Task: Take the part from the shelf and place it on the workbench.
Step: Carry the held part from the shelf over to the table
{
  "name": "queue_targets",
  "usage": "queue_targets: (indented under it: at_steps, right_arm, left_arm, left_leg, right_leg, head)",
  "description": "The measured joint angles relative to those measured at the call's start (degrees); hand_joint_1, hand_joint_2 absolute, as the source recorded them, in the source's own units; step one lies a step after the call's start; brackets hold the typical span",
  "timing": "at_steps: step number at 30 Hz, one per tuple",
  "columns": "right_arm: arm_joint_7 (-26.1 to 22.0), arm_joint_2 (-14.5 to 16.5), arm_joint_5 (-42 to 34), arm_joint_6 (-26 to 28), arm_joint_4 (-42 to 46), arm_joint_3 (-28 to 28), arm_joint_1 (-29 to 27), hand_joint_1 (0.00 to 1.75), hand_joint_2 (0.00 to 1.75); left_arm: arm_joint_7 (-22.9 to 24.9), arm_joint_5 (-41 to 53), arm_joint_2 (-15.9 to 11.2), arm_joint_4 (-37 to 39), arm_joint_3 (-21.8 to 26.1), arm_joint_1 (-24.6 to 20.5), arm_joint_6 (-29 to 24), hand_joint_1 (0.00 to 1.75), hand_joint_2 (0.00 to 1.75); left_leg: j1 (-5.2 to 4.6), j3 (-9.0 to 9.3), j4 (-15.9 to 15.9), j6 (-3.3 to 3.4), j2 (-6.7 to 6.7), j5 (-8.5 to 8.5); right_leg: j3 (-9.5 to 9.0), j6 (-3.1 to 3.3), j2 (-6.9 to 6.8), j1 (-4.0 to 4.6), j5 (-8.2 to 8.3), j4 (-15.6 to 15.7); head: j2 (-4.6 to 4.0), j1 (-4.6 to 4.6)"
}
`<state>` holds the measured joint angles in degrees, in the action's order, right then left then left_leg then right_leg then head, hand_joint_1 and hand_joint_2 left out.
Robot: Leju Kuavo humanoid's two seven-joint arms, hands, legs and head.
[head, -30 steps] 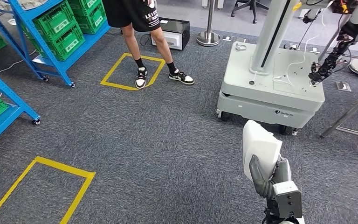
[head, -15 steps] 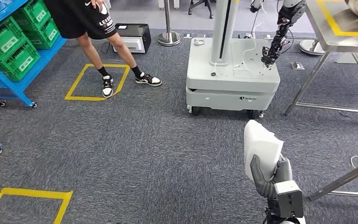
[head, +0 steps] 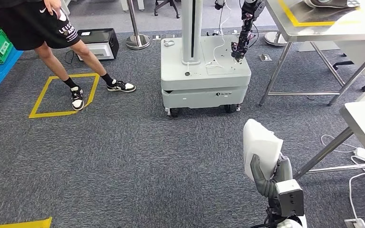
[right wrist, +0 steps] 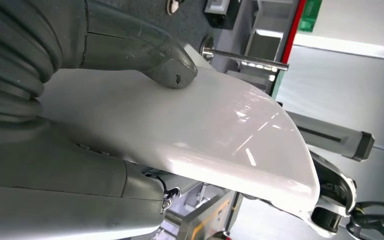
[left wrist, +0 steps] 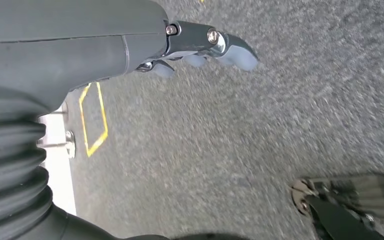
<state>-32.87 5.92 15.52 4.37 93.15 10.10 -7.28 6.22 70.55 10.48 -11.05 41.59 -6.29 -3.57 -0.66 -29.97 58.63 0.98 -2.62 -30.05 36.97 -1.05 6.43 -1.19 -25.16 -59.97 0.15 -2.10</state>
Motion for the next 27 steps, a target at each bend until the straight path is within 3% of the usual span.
queue_targets:
  at_steps: [1, 3, 5, 6, 7, 9, 11, 12, 14, 15, 17, 19, 21, 22, 24, 25, 27]
  right_arm:
    - [0.0, 0.0, 0.0, 0.1, 0.0, 0.0, 0.0, 1.75, 1.75]
    - [0.1, 0.0, 0.0, 0.3, 0.0, 0.0, 0.0, 1.75, 1.75]
    - [0.3, 0.0, -0.1, 0.5, 0.0, 0.0, -0.3, 1.75, 1.75]
    - [0.4, -0.1, -0.1, 0.5, 0.0, 0.0, -0.5, 1.75, 1.75]
    - [0.6, -0.1, -0.1, 0.5, 0.1, 0.0, -0.7, 1.75, 1.75]
    - [0.8, -0.1, 0.0, 0.6, 0.3, 0.0, -1.0, 1.75, 1.75]
    - [1.0, 0.0, 0.0, 0.7, 0.7, 0.0, -1.3, 1.75, 1.75]
    - [1.1, 0.0, 0.1, 0.6, 0.9, 0.0, -1.4, 1.75, 1.75]
    - [1.2, 0.0, 0.1, 0.7, 1.3, -0.1, -1.9, 1.75, 1.75]
    - [1.2, 0.0, 0.1, 0.7, 1.7, -0.1, -2.2, 1.75, 1.75]
    - [1.2, 0.0, 0.1, 0.8, 2.1, -0.1, -2.5, 1.75, 1.75]
    - [1.1, 0.0, 0.1, 0.9, 2.3, -0.1, -2.6, 1.75, 1.75]
    - [1.0, -0.1, 0.0, 0.9, 2.1, 0.0, -2.6, 1.75, 1.75]
    - [0.8, -0.1, -0.1, 0.9, 1.9, 0.1, -2.6, 1.75, 1.75]
    - [0.5, -0.2, -0.4, 0.7, 1.5, 0.4, -2.4, 1.75, 1.75]
    - [0.4, -0.2, -0.4, 0.7, 1.3, 0.5, -2.2, 1.75, 1.75]
    - [0.2, -0.3, -0.5, 0.5, 0.9, 0.9, -1.6, 1.75, 1.75]
  left_arm:
    - [0.1, 0.1, 0.0, 0.0, 0.0, 0.0, 0.1, 0.0, 1.75]
    - [0.2, 0.2, -0.1, 0.0, 0.0, 0.0, 0.2, 0.0, 1.75]
    - [0.2, 0.3, -0.2, 0.0, -0.1, 0.1, 0.3, 0.0, 1.75]
    - [0.3, 0.4, -0.2, 0.0, -0.2, 0.1, 0.5, 0.0, 1.75]
    - [0.3, 0.5, -0.2, 0.0, -0.2, 0.1, 0.6, 0.0, 1.75]
    - [0.4, 0.6, -0.2, 0.0, -0.3, 0.0, 0.8, 0.0, 1.75]
    - [0.4, 0.7, -0.4, -0.1, -0.4, 0.0, 1.0, 0.0, 1.75]
    - [0.4, 0.8, -0.5, -0.1, -0.5, -0.1, 1.0, 0.0, 1.75]
    - [0.5, 1.0, -0.5, -0.1, -0.8, -0.2, 1.3, 0.0, 1.75]
    - [0.5, 1.2, -0.6, -0.2, -1.0, -0.3, 1.4, 0.0, 1.75]
    - [0.4, 1.2, -0.7, -0.2, -1.2, -0.4, 1.6, 0.0, 1.75]
    - [0.3, 0.7, -0.8, -0.2, -1.3, -0.2, 1.4, 0.0, 1.75]
    - [0.2, -0.3, -0.9, -0.1, -1.3, 0.2, 0.9, 0.0, 1.75]
    - [0.0, -0.8, -0.9, -0.1, -1.3, 0.4, 0.6, 0.0, 1.75]
    - [-0.5, -1.9, -1.1, -0.1, -1.3, 0.7, 0.1, 0.0, 1.75]
    - [-0.7, -2.4, -1.1, -0.1, -1.2, 0.8, -0.1, 0.0, 1.75]
    - [-1.1, -2.9, -1.2, 0.0, -1.0, 1.0, -0.4, 0.0, 1.75]
  left_leg:
    - [0.1, 0.11, -0.5, 0.29, 0.73, 0.4]
    - [0.11, -0.02, -0.9, 0.69, 2.36, 0.83]
    - [0.05, -0.36, -0.8, 0.86, 4.07, 0.82]
    - [0.06, -0.47, -0.7, 0.88, 4.91, 0.78]
    - [0.1, -0.53, -0.6, 0.84, 5.73, 0.72]
    - [0.18, -0.55, -0.1, 0.52, 7.22, 0.38]
    - [-0.04, -0.78, 0.5, -0.07, 8.43, -0.26]
    - [-0.18, -0.77, 0.7, -0.36, 8.92, -0.49]
    - [-0.19, -0.38, 0.7, -0.89, 9.87, -0.63]
    - [-0.08, -0.26, 0.8, -1.25, 9.58, -0.85]
    - [0.24, -1.27, 3.6, -1.97, 6.82, -2.92]
    - [0.58, -4.32, 10.4, -2.43, 3.63, -6.61]
    - [0.75, -7.05, 16.3, -2.55, 2.83, -8.39]
    - [0.8, -7.17, 16.3, -2.52, 2.71, -7.61]
    - [0.99, -4.42, 10.1, -2.31, 1.67, -3.55]
    - [1.08, -2.63, 6.0, -2.22, 0.32, -1.94]
    - [1.06, -0.61, 1.1, -1.99, -1.57, -0.49]
  right_leg:
    - [0.56, -0.15, -1.22, 0.16, -0.76, -1.0]
    - [3.16, -0.33, -4.44, 0.48, -4.23, -6.5]
    - [6.32, -0.76, -5.64, 0.52, -7.51, -13.8]
    - [6.87, -0.94, -5.81, 0.47, -7.86, -15.5]
    - [6.23, -1.08, -6.05, 0.41, -7.17, -14.9]
    - [1.87, -1.19, -7.9, 0.34, -4.25, -7.7]
    - [-1.78, -0.68, -10.03, 0.48, -2.46, -1.3]
    - [-2.37, -0.26, -10.49, 0.6, -2.33, -0.1]
    - [-2.2, 0.71, -9.31, 0.72, -2.1, -0.1]
    - [-2.14, 1.08, -8.72, 0.65, -1.91, 0.1]
    - [-2.03, 1.8, -7.56, 0.33, -1.48, 0.4]
    - [-1.78, 2.18, -6.31, 0.2, -1.21, 0.5]
    - [-1.55, 2.22, -4.72, 0.22, -1.02, 0.4]
    - [-1.51, 2.13, -3.86, 0.22, -0.93, 0.4]
    - [-1.5, 1.82, -2.24, 0.15, -0.71, 0.4]
    - [-1.44, 1.56, -1.55, 0.15, -0.56, 0.4]
    - [-1.16, 0.87, -0.29, 0.07, -0.17, 0.5]
  head:
    - [0.0, 0.09]
    - [0.0, 0.25]
    - [0.0, 0.33]
    - [0.0, 0.33]
    - [0.0, 0.34]
    - [0.0, 0.35]
    - [0.0, 0.25]
    - [0.0, 0.19]
    - [0.0, 0.09]
    - [0.0, 0.08]
    - [0.0, -0.03]
    - [0.0, -0.13]
    - [0.0, -0.14]
    - [0.0, -0.14]
    - [0.0, -0.15]
    - [0.0, -0.14]
    - [0.0, -0.12]
